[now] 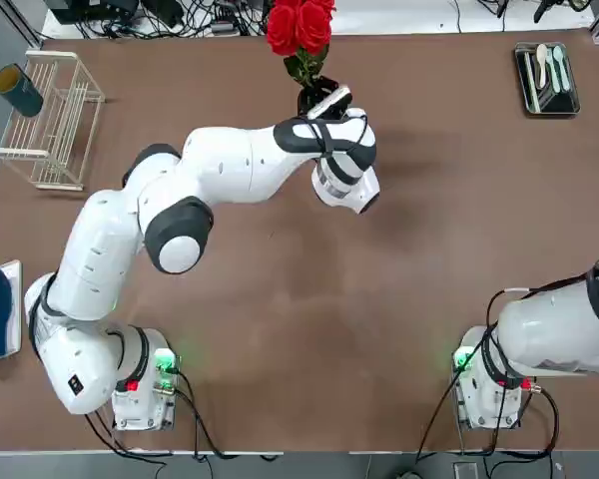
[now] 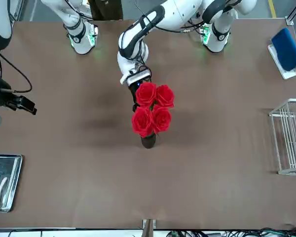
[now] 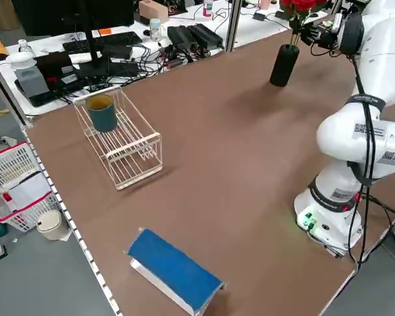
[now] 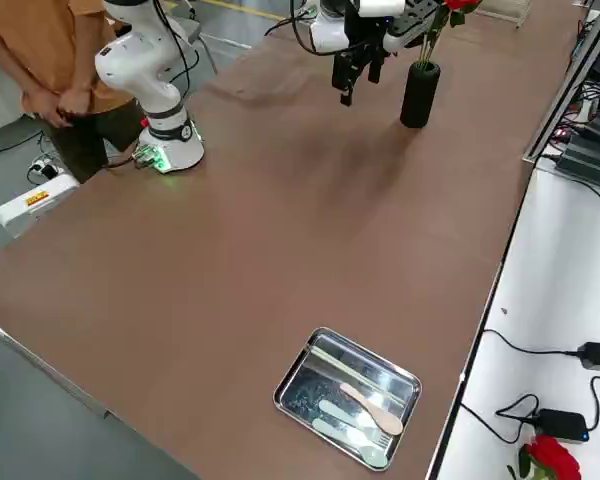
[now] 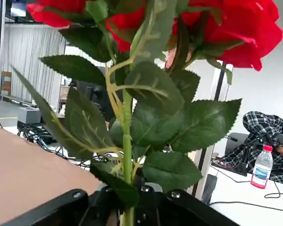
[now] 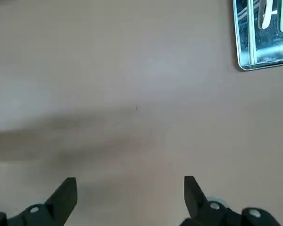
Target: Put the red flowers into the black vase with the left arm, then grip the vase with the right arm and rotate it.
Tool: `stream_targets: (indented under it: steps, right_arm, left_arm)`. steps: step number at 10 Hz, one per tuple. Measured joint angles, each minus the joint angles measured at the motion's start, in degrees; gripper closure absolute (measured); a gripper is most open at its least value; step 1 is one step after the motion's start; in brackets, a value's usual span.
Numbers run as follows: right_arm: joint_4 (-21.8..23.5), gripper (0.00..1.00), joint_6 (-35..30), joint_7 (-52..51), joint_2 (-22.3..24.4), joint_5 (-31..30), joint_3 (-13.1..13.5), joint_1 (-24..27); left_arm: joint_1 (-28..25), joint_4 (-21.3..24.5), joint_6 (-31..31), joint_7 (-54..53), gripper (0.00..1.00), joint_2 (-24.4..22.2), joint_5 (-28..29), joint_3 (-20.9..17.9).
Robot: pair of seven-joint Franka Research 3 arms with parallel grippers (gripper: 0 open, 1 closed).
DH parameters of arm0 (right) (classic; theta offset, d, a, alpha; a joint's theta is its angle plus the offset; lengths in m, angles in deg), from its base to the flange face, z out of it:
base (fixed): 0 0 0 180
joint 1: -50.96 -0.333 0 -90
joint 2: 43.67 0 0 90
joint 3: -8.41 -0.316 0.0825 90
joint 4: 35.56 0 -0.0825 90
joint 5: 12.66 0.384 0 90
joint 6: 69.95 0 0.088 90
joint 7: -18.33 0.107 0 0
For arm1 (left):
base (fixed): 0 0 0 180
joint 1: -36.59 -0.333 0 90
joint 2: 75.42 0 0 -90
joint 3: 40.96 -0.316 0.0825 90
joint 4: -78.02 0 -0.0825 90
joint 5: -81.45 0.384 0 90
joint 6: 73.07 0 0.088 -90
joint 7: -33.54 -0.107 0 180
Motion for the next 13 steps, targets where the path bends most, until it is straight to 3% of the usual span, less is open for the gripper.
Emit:
stream_targets:
  steps: [6, 9, 11, 13]
  right_arm:
    - [0.03, 0.0, 0.0, 0.0, 0.0, 0.0, 0.0, 0.0]
    - [0.04, 0.0, 0.0, 0.0, 0.0, 0.0, -0.01, -0.01]
    - [0.08, 0.0, 0.0, 0.0, 0.0, 0.0, -0.03, -0.06]
    - [0.08, 0.0, 0.0, 0.0, 0.0, 0.0, -0.03, -0.11]
  left_arm:
    - [0.03, 0.02, -1.96, 1.91, 0.92, 3.02, 0.71, -0.12]
    - [0.03, -0.03, -1.99, 1.93, 0.49, 3.04, 0.72, -0.12]
    - [0.04, -0.05, -2.0, 1.93, 0.37, 3.05, 0.72, -0.12]
    - [0.17, -0.04, -2.0, 1.92, 0.32, 3.05, 0.72, -0.08]
